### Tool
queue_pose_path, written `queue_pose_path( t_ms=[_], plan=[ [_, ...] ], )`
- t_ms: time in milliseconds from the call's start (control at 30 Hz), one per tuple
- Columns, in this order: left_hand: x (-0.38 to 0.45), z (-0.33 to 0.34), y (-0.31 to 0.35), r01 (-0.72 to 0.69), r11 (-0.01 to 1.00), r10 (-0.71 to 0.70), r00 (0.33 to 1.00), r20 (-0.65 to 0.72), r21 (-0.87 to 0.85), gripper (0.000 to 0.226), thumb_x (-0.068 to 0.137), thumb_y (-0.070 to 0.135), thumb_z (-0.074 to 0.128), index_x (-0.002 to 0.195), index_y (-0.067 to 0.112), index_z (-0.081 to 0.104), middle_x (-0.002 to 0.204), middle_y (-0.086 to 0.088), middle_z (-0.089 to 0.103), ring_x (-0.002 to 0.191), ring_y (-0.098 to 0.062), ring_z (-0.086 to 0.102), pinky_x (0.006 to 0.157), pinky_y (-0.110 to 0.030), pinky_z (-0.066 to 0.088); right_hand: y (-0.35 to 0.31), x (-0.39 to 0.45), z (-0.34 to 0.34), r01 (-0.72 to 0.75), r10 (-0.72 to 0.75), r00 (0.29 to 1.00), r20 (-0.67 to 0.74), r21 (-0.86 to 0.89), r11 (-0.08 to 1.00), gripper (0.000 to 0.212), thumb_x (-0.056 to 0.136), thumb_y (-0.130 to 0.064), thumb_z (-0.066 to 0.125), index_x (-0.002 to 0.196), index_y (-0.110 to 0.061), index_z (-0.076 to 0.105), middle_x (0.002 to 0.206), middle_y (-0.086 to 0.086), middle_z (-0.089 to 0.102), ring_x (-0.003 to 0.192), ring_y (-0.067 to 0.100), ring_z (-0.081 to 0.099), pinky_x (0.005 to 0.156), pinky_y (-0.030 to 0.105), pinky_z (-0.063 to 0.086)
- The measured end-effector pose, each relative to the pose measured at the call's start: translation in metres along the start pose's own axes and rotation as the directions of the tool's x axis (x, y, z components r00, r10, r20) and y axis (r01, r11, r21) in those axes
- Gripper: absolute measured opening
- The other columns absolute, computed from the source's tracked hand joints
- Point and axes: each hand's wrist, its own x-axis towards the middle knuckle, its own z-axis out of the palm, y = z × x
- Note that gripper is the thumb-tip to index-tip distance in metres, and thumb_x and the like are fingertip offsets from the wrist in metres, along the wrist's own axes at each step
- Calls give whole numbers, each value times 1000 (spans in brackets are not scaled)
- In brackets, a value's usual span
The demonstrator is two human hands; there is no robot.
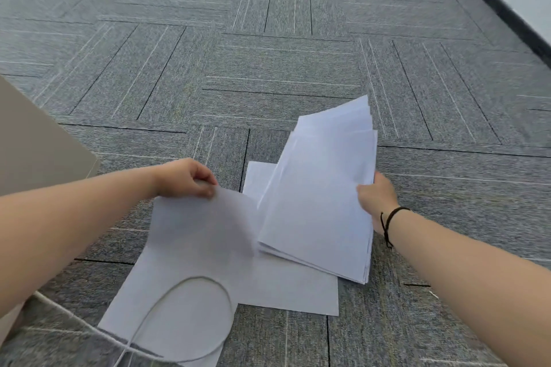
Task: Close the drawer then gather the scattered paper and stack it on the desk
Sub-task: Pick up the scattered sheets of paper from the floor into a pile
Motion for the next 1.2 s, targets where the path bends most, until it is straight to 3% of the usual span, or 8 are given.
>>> queue_pose_path(
  t_ms=[200,333,467,600,733,933,1067,1200],
  plan=[
    [-1,-6,30,-36,849,71,996,47,-527,26,65,17,84,88,12,74,77,2,75,70,-8,69,64,-17,55,5,9,4,24,-24,1000,3,50,998,43,83,-5,51,120,-24,63,111,1,71,99,31,68,87,52,58],
    [2,-10,45,-31,743,146,982,117,-669,15,71,13,77,85,13,76,80,-3,76,71,-15,71,66,-25,58,1,7,10,14,-17,999,30,95,995,41,85,-2,52,120,-20,63,113,4,71,97,30,69,85,51,58],
    [16,6,49,-67,841,36,997,-68,-536,13,76,10,80,85,19,76,78,4,76,80,-16,69,70,-19,58,-3,-8,21,-82,45,970,240,145,986,38,93,8,48,119,-17,60,106,7,69,87,26,67,73,37,56],
    [33,20,55,-92,921,-14,963,-269,-379,19,79,13,80,70,30,77,73,14,74,80,-11,66,84,-22,54,2,-24,38,-138,97,898,430,65,988,28,95,6,46,111,-14,59,104,11,71,89,31,69,78,45,57],
    [46,30,63,-72,943,-57,927,-370,-325,6,81,18,79,86,21,76,81,4,72,79,-11,63,80,-24,51,7,-32,51,-180,143,861,488,31,983,24,98,-3,46,109,-18,61,108,9,72,94,29,70,85,47,58],
    [59,39,68,-27,935,-130,902,-412,-353,2,83,26,76,82,27,75,78,10,69,72,-10,61,62,-21,45,17,-25,57,-221,189,839,510,1,975,55,84,-63,60,126,-28,60,122,-6,70,114,19,65,104,47,47],
    [68,43,65,-19,937,-133,905,-405,-349,15,79,30,79,93,32,74,96,6,74,92,-19,68,81,-28,53,23,-29,61,-69,70,892,447,-18,997,25,88,-12,65,111,-23,64,113,3,73,101,23,71,93,43,56],
    [61,41,62,139,985,-172,867,-468,-105,82,74,44,82,144,31,43,141,-12,51,132,-31,45,109,-45,39,18,-26,60,-72,70,956,284,-2,997,24,84,4,58,85,-19,64,92,6,73,79,21,68,74,34,58]
  ],
)
